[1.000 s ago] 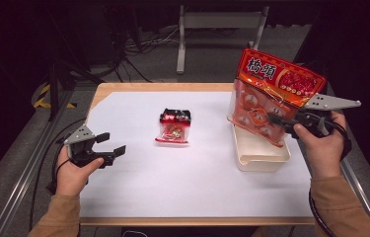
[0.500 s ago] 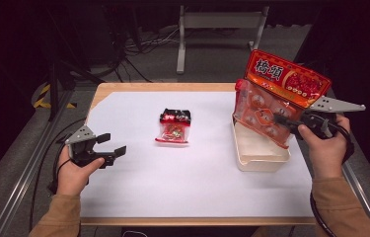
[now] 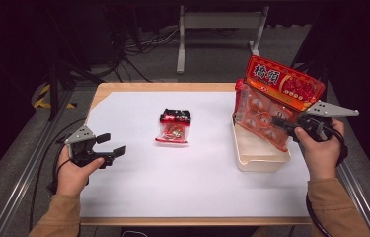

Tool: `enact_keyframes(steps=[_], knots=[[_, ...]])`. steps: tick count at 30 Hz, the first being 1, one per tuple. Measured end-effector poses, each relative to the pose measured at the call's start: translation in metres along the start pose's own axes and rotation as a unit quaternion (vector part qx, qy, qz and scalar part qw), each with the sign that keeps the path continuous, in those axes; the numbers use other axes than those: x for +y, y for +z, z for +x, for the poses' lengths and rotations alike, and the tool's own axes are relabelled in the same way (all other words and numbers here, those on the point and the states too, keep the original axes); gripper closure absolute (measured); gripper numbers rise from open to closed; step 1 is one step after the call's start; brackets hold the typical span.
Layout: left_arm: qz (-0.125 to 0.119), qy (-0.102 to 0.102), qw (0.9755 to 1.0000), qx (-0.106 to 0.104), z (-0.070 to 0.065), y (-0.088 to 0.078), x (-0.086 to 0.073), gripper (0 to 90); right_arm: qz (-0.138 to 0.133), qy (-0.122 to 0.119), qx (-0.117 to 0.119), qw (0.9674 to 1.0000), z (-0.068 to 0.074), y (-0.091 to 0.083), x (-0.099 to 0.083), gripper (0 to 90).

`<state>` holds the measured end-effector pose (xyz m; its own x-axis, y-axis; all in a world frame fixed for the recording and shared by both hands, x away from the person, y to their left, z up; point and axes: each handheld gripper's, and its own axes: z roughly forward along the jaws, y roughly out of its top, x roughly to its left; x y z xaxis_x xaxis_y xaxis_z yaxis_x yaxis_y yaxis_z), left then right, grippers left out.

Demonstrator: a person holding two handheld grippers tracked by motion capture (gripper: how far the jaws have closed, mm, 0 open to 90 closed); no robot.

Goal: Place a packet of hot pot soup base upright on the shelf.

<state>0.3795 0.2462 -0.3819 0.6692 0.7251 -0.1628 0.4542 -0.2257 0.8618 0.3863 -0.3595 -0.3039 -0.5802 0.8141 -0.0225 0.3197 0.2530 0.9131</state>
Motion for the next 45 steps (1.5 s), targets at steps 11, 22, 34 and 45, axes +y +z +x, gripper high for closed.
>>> enact_keyframes(steps=[11,22,34,45], knots=[[0.006,-0.006,0.9999,-0.009,0.0,0.001,-0.001,19.3,0.0,0.003,-0.005,1.0,-0.001,0.011,-0.015,70.1],[0.007,-0.01,0.9999,-0.009,0.001,0.002,-0.002,18.7,0.011,0.015,-0.003,0.9998,-0.005,0.019,-0.029,70.1],[0.011,-0.011,0.9999,-0.007,0.003,0.004,-0.004,17.5,0.041,0.018,0.014,0.9989,-0.004,0.03,-0.033,70.1],[0.015,-0.019,0.9997,-0.006,0.004,0.006,-0.005,17.3,0.058,0.022,0.017,0.9979,-0.004,0.043,-0.046,69.9]])
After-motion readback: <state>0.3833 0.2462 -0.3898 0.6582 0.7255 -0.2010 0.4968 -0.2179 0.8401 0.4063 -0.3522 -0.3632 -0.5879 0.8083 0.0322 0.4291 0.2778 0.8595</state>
